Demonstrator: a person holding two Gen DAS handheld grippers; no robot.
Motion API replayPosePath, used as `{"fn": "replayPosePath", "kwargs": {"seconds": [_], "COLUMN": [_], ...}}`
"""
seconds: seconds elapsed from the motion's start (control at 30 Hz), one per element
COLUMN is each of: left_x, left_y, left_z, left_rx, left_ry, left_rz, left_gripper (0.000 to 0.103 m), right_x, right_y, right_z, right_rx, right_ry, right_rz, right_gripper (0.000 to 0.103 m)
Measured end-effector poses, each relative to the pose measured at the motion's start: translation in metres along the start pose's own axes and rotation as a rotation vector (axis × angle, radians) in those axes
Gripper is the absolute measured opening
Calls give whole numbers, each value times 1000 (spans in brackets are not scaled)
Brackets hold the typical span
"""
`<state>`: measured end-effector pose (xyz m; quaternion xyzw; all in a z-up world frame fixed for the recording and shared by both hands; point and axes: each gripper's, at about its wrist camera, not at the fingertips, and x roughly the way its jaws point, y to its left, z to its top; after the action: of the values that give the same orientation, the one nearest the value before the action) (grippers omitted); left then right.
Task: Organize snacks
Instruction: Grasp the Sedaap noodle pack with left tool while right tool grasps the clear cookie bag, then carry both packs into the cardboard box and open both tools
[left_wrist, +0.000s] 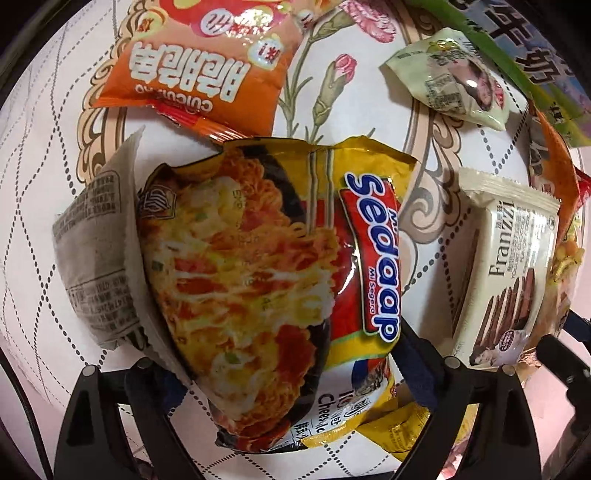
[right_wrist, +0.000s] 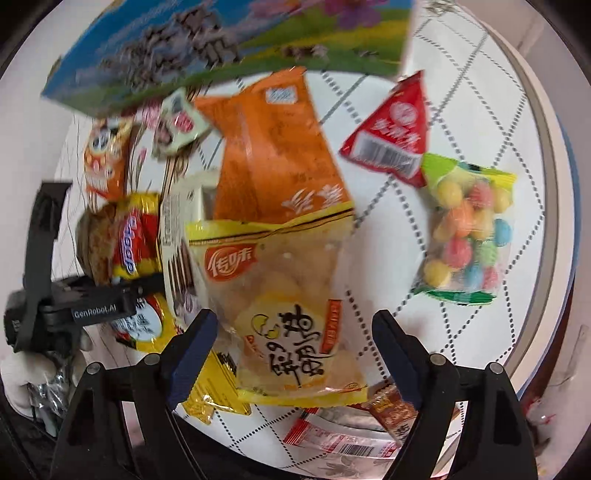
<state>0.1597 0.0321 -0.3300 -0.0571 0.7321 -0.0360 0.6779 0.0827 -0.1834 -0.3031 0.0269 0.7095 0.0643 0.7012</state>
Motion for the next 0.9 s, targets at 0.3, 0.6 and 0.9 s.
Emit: {"fn": "replayPosePath", "kwargs": {"seconds": [0.3, 0.6, 0.9], "left_x": [-18, -20, -54], "left_y": [-22, -1, 12], "left_z": [-61, -66, -98], "left_rx": [91, 59, 100], "left_ry": [-35, -68, -139], "left_rz": [48, -3, -12], "left_gripper": [83, 82, 82], "right_x": [17, 34, 12], "right_y": [-1, -21, -12], "right_z": [-12, -21, -45], "right_rx": [219, 301, 311], "right_ry": [26, 25, -44], "right_rz": [-52, -100, -53], "right_gripper": [60, 64, 51]}}
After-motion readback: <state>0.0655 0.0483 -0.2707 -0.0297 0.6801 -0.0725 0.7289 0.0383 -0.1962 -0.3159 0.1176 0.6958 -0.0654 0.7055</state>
